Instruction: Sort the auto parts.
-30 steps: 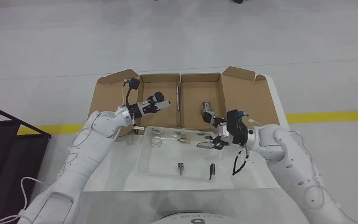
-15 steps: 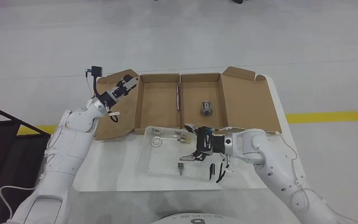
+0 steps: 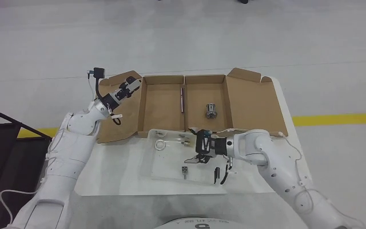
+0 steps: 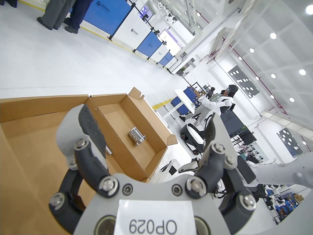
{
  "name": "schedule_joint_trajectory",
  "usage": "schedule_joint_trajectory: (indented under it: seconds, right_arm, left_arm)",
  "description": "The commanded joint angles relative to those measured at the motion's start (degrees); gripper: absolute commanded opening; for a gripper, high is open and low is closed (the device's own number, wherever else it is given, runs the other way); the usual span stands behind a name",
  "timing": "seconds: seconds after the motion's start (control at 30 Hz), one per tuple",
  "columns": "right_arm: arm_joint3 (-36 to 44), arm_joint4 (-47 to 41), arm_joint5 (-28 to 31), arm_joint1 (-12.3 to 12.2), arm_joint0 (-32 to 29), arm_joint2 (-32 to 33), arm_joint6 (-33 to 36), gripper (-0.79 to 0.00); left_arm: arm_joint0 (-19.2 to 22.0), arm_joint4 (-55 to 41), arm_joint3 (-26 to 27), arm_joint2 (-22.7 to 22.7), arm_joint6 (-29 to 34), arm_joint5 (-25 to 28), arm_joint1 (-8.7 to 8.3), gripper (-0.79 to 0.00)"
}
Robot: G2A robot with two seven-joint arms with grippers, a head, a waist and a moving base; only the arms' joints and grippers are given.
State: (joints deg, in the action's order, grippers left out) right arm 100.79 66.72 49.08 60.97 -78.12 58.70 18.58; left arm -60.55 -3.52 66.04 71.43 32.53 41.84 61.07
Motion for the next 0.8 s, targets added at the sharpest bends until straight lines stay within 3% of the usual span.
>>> schedule_joint_trajectory:
  seconds: [0.0,0.33,0.5,0.77]
  right_arm:
    - [-0.29,0.09,0.42,-0.01,0.35,-0.42,0.72,0.0]
    - [-0.4,4.4,3.07,-0.31,1.24,-2.88,4.86,0.0]
    - [-0.56,6.56,2.24,-0.35,1.48,-4.18,7.07,-0.086]
    - [-2.23,10.56,-0.65,0.54,2.82,-9.88,12.92,-0.062]
  left_arm:
    - [0.0,0.0,0.0,0.0,0.0,0.0,0.0,0.0]
    - [0.0,0.0,0.0,0.0,0.0,0.0,0.0,0.0]
    - [0.0,0.0,0.0,0.0,0.0,0.0,0.0,0.0]
    - [0.0,0.0,0.0,0.0,0.0,0.0,0.0,0.0]
